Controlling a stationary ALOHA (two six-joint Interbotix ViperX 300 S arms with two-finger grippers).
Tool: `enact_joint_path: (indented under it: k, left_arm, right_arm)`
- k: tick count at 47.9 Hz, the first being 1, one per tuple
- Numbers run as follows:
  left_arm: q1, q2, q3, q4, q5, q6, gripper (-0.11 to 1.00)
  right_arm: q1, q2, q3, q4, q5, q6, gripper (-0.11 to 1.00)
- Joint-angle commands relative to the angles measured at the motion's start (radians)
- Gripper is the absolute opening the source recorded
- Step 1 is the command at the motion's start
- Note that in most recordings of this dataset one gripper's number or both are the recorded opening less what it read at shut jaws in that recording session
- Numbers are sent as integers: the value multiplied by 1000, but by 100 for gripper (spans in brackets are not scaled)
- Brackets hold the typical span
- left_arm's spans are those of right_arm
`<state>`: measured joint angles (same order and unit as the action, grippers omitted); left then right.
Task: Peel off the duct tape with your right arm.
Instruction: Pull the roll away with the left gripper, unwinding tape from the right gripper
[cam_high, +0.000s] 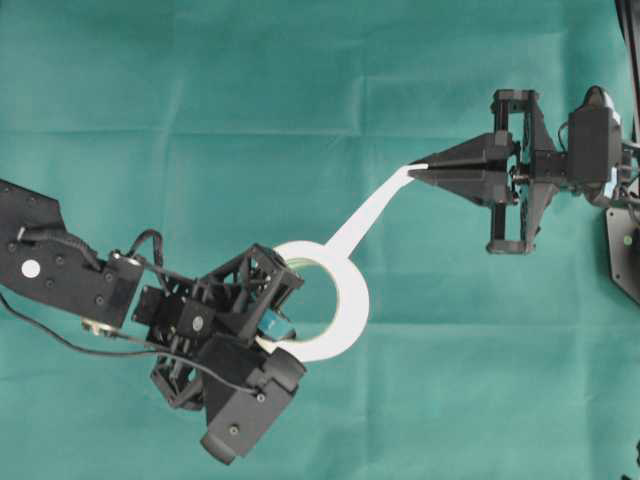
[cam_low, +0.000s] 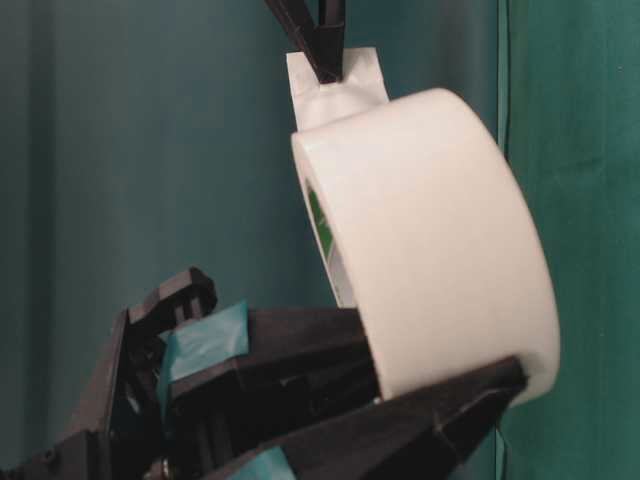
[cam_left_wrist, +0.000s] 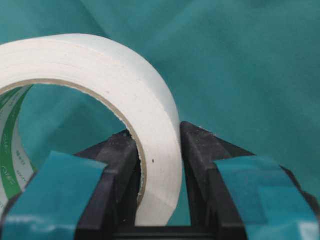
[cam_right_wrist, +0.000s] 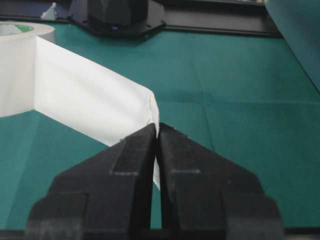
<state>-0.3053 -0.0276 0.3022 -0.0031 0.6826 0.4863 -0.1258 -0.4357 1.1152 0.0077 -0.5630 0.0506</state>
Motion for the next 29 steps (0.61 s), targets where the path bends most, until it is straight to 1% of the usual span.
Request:
enact_joint_path:
  k: [1, 10, 16, 20, 29]
  left_arm:
    - [-64, -46, -6, -12, 0, 2, 21]
    - [-87, -64, -5, -12, -3, 6, 21]
    - [-101, -74, 3, -12, -23, 32, 21]
    - [-101, -74, 12, -12, -38, 43, 21]
    - [-98, -74, 18, -12, -51, 41, 21]
  right_arm:
    - [-31, -11, -6, 6, -5, 0, -9]
    - [-37, -11, -6, 6, -6, 0, -9]
    - [-38, -11, -6, 6, -6, 0, -9]
    - [-38, -11, -5, 6, -6, 0, -9]
    - [-40, -11, -5, 5, -6, 2, -9]
